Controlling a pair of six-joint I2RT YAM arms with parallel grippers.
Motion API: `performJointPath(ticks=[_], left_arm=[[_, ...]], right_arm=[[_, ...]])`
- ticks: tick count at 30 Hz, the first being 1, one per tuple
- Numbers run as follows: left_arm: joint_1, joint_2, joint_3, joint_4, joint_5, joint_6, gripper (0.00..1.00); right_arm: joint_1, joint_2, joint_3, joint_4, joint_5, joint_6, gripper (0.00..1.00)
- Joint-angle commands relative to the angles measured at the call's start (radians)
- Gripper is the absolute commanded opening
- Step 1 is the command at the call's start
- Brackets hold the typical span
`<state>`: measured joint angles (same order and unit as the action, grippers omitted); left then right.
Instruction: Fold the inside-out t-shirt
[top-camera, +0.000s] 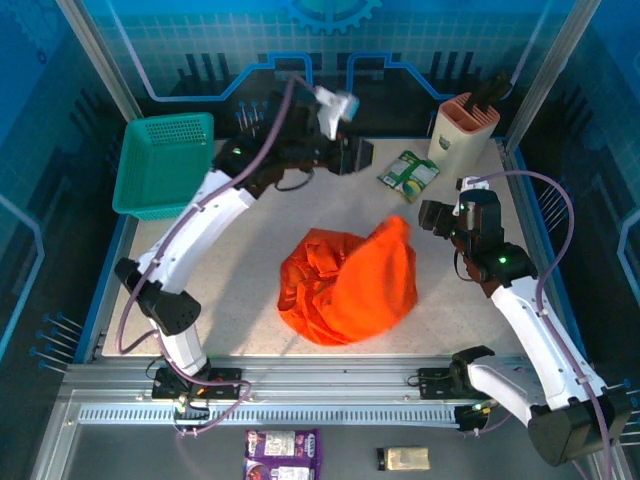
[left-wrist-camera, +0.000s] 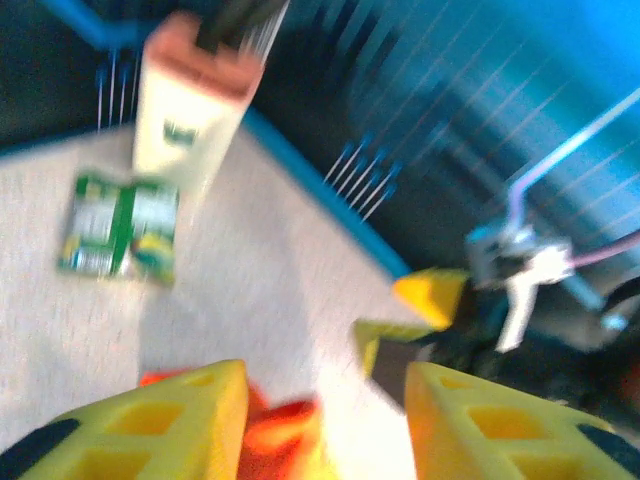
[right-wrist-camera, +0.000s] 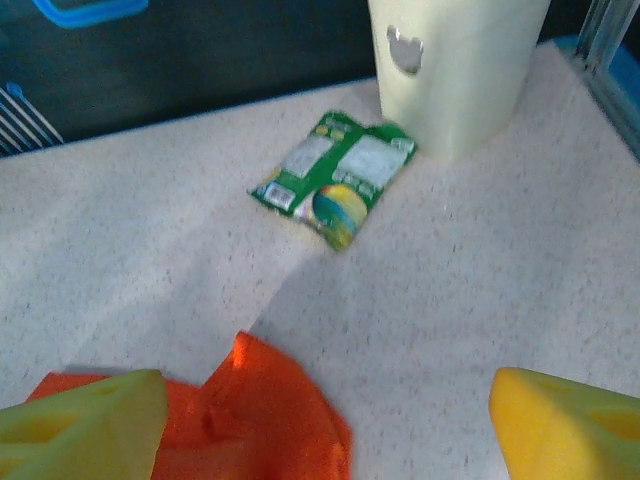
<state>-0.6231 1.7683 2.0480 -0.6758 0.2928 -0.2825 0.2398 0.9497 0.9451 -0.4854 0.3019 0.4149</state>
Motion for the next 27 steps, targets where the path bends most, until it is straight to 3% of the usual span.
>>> performJointPath(ticks=[1,4,7,14,16,21,27], left_arm=[[0.000,-0.063,-0.171,0.007,-0.045,-0.030,0.50],[0.006,-0.109,-0.319,-0.034,-0.190,-0.049,0.50],[0.047,-0.137,-0.477,-0.075,-0.251,-0.079,0.49],[0.162,-0.139,-0.777,-0.052,-0.223,-0.123,0.49],[0.180,-0.104,-0.803,-0.036,-0.190,-0.120,0.51],[0.184,0.027,-0.794,-0.050,-0.238,-0.103,0.59],[0.191,0.121,-0.787,0.012,-0.147,-0.110,0.61]], right_arm=[[-0.009,0.011,0.012,-0.102,-0.074,0.040,0.85],[-0.008,0.031,-0.011,-0.104,-0.193,0.029,0.84],[0.012,0.079,-0.025,-0.130,-0.291,0.019,0.80],[0.045,0.205,-0.054,-0.253,-0.155,0.009,0.80],[0.022,0.244,-0.055,-0.231,-0.158,-0.003,0.80],[-0.018,0.427,0.017,-0.204,-0.155,-0.064,0.86],[-0.053,0.634,0.104,-0.177,-0.147,-0.135,0.87]])
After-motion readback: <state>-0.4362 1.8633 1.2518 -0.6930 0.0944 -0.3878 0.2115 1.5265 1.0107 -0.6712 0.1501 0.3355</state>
